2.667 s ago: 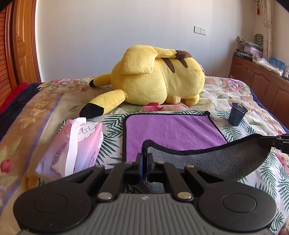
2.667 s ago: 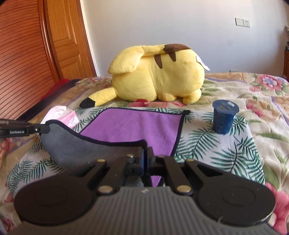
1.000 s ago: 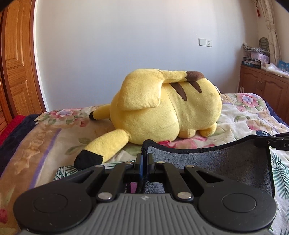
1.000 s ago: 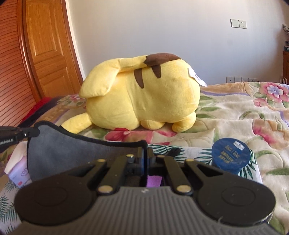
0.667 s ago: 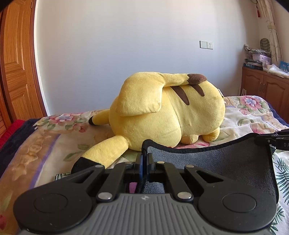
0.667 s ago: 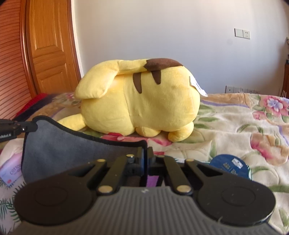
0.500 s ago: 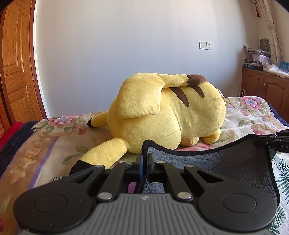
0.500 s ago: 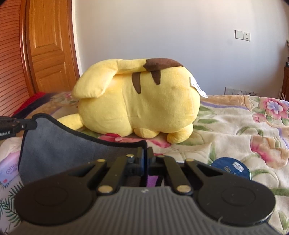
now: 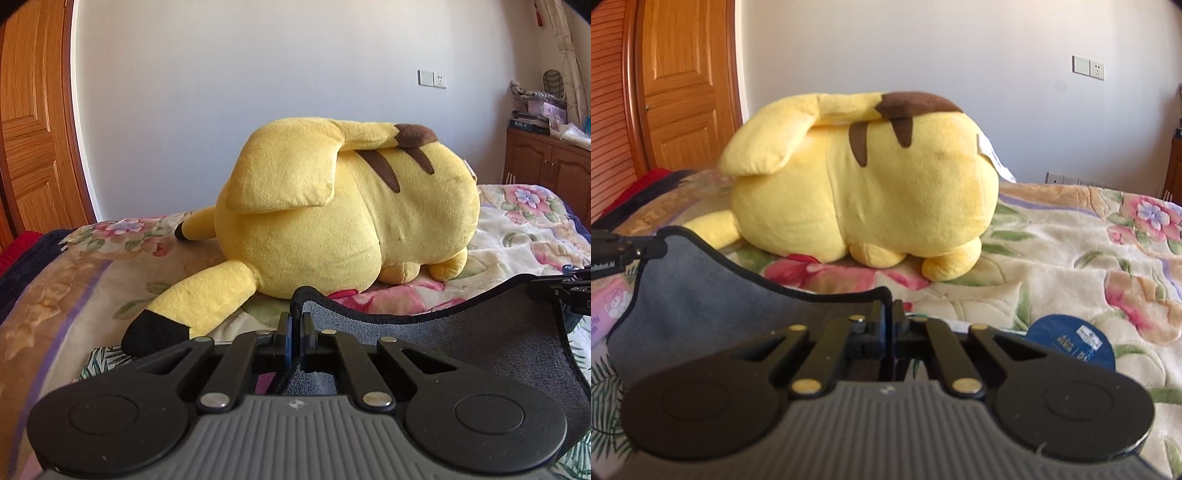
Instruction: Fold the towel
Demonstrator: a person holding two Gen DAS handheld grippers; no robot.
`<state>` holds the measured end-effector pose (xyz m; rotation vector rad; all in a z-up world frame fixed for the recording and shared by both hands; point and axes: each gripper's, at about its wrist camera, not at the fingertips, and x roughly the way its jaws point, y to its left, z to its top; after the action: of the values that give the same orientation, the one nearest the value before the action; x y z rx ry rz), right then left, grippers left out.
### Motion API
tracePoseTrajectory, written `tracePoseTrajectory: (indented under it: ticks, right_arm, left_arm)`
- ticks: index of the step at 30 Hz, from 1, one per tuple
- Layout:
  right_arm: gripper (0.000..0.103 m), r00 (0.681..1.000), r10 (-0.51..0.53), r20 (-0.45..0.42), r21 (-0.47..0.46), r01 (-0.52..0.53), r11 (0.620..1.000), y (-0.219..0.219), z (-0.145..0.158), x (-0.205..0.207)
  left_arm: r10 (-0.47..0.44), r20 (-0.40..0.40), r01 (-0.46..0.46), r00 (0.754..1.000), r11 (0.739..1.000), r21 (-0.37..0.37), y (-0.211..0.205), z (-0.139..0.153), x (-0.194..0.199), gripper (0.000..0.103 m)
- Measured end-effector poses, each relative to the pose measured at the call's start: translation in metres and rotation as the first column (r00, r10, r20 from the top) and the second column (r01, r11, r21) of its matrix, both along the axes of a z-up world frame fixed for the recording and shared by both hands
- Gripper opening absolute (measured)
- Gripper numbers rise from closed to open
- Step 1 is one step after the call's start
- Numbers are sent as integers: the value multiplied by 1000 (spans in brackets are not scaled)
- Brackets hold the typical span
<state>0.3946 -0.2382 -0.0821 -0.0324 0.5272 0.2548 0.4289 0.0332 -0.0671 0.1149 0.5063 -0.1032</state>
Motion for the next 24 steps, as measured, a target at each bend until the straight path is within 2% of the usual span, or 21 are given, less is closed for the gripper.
tracePoseTrajectory:
  ticks: [10,15,16,17,18,19,22,24]
  right_arm:
    - [4,999,-14,-46,-20,13,1000,2,-14,6]
    - [4,998,-18,-60,-16,17,1000,2,-18,7]
    - [4,998,-21,-60,-17,20,1000,2,-18,6]
    - [5,998,-26,-59,-16,25,1000,1,-18,6]
    - [9,998,-30,-59,-13,29,999,1,-18,6]
    - [18,998,-31,-59,-12,30,999,1,-18,5]
    - [46,998,-30,-55,-4,30,1000,0,-16,3]
    - [49,998,-32,-54,0,32,999,0,-15,0]
  left_arm:
    - [27,-41,-26,999,1000,7,3,-15,9,0]
    - [39,-43,-37,998,999,30,3,-17,10,6]
    - [36,-47,-35,998,999,30,4,-18,9,13]
    - [38,-49,-36,998,999,31,4,-19,9,27]
    - [40,-44,-39,998,999,33,4,-19,8,35]
    - [40,-38,-39,998,999,36,4,-19,7,43]
    - [30,-37,-30,999,999,22,4,-17,4,43]
    - [26,-43,-25,999,1000,11,4,-15,2,43]
